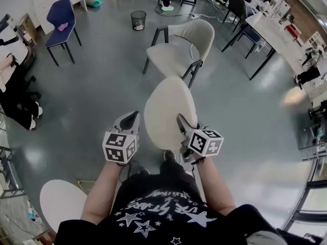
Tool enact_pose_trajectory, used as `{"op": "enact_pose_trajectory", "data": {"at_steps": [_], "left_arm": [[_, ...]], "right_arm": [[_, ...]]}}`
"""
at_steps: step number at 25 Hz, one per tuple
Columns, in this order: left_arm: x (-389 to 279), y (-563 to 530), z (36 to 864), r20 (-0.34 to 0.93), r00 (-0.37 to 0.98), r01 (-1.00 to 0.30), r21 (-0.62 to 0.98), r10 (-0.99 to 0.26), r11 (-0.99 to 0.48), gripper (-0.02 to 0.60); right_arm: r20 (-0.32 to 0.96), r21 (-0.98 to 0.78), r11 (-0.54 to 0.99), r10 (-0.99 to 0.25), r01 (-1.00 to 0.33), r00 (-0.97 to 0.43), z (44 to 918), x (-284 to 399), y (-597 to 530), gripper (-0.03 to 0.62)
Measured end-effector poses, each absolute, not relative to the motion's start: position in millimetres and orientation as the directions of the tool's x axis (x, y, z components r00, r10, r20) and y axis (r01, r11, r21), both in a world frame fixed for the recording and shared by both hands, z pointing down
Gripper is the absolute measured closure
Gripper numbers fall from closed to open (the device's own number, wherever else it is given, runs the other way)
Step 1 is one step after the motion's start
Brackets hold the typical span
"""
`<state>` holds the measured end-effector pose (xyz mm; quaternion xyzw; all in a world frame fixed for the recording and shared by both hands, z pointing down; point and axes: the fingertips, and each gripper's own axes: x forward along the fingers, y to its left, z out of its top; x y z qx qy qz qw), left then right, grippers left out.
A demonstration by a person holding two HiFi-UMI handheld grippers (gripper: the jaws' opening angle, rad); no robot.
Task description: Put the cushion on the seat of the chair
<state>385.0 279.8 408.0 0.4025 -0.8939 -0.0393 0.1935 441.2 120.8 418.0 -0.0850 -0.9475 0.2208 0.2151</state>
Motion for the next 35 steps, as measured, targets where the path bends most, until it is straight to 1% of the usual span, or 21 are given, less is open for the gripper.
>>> {"op": "enact_pose_trajectory", "data": {"at_steps": [10, 16, 21, 25, 31, 35], "left_arm": [[393, 285, 412, 0.32, -0.583, -0.716, 0.232, -0.747, 0.658, 0.574], [396, 295, 413, 0.311, -0.59, -0.703, 0.256, -0.745, 0.663, 0.574], [396, 306, 415, 0.307, -0.588, -0.703, 0.264, -0.748, 0.661, 0.574], [392, 314, 419, 0.318, -0.588, -0.709, 0.24, -0.743, 0.663, 0.574], [374, 332, 430, 0.341, -0.606, -0.674, 0.257, -0.718, 0.692, 0.574], [364, 343, 434, 0.357, -0.621, -0.653, 0.258, -0.698, 0.712, 0.574]], "right_arm": [[0.388, -0.434, 0.898, 0.26, 0.073, -0.884, 419, 443, 130, 0.534], [0.423, -0.417, 0.907, 0.256, 0.064, -0.869, 426, 442, 138, 0.536], [0.413, -0.417, 0.906, 0.264, 0.077, -0.871, 421, 443, 150, 0.536], [0.414, -0.417, 0.905, 0.272, 0.085, -0.869, 419, 446, 151, 0.534], [0.451, -0.426, 0.904, 0.243, 0.032, -0.859, 437, 430, 142, 0.534], [0.466, -0.419, 0.906, 0.263, 0.051, -0.845, 441, 408, 148, 0.534]]}}
